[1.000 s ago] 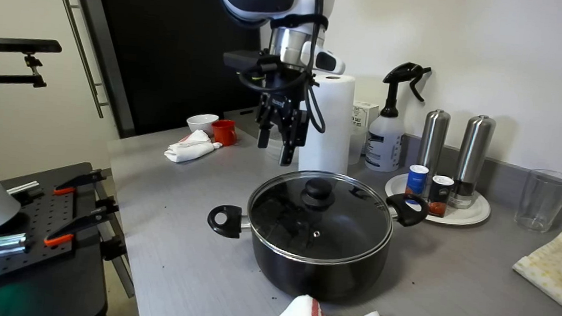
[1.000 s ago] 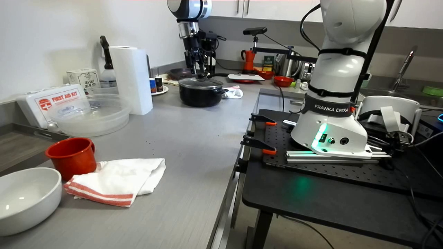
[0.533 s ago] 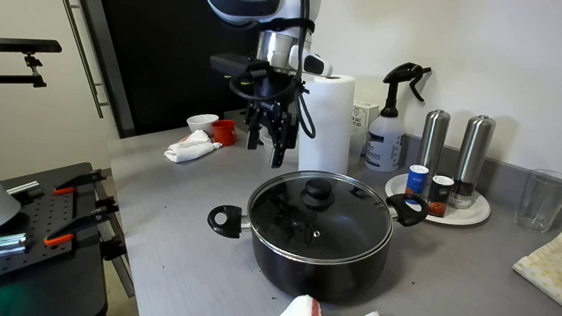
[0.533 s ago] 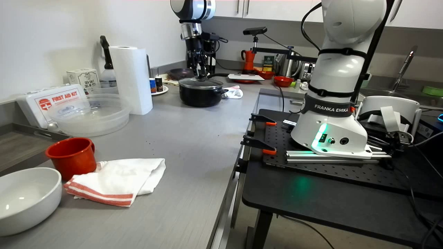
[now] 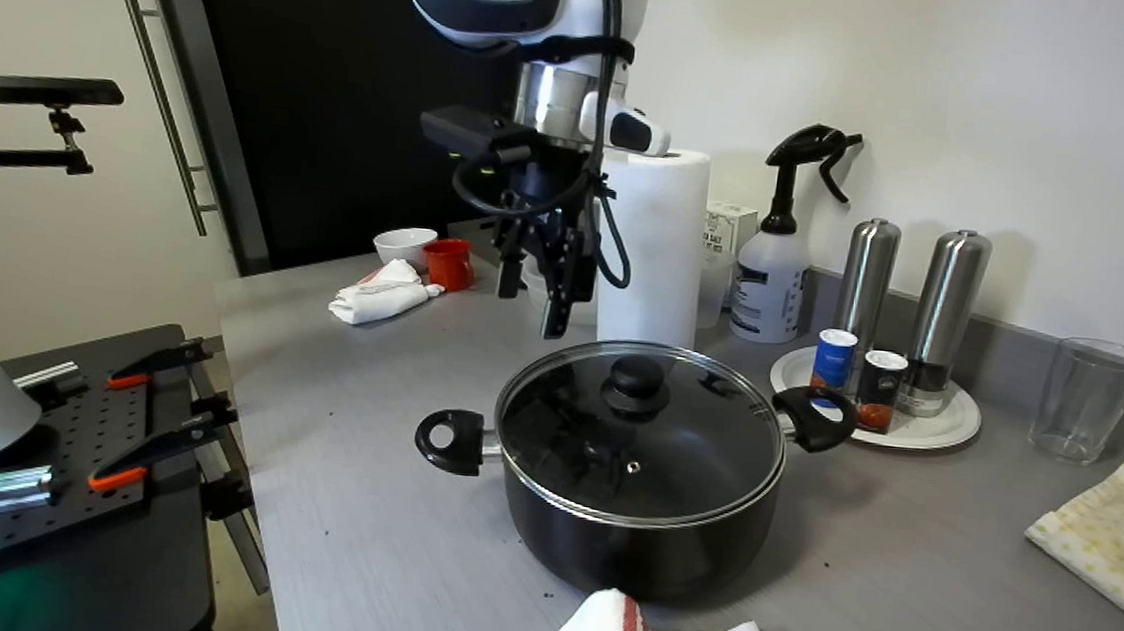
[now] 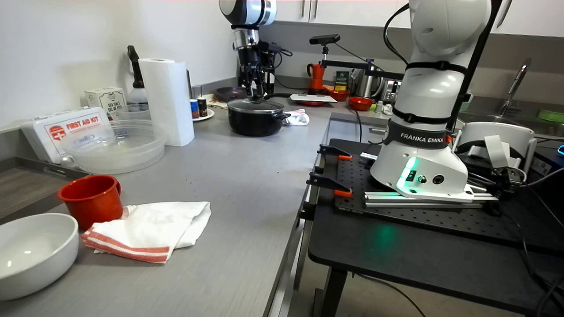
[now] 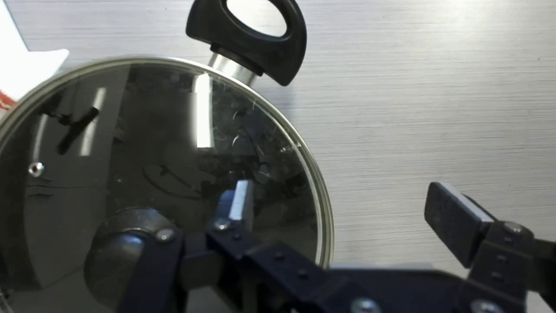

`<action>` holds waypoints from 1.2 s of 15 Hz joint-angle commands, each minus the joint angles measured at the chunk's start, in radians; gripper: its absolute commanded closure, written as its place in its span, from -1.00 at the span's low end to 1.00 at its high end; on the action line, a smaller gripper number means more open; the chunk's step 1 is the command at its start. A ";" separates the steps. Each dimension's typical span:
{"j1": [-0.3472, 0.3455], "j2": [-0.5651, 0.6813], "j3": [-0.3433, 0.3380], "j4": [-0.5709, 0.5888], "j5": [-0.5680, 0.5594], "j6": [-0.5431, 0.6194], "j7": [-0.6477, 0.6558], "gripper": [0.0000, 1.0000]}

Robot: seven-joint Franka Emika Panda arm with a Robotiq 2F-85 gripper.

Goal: Put the glass lid on the black pot

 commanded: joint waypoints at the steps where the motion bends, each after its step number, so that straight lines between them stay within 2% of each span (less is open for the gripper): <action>1: -0.023 0.016 -0.001 0.031 0.039 0.004 -0.028 -1.00; 18: -0.084 0.164 -0.032 0.224 0.035 -0.023 0.068 -1.00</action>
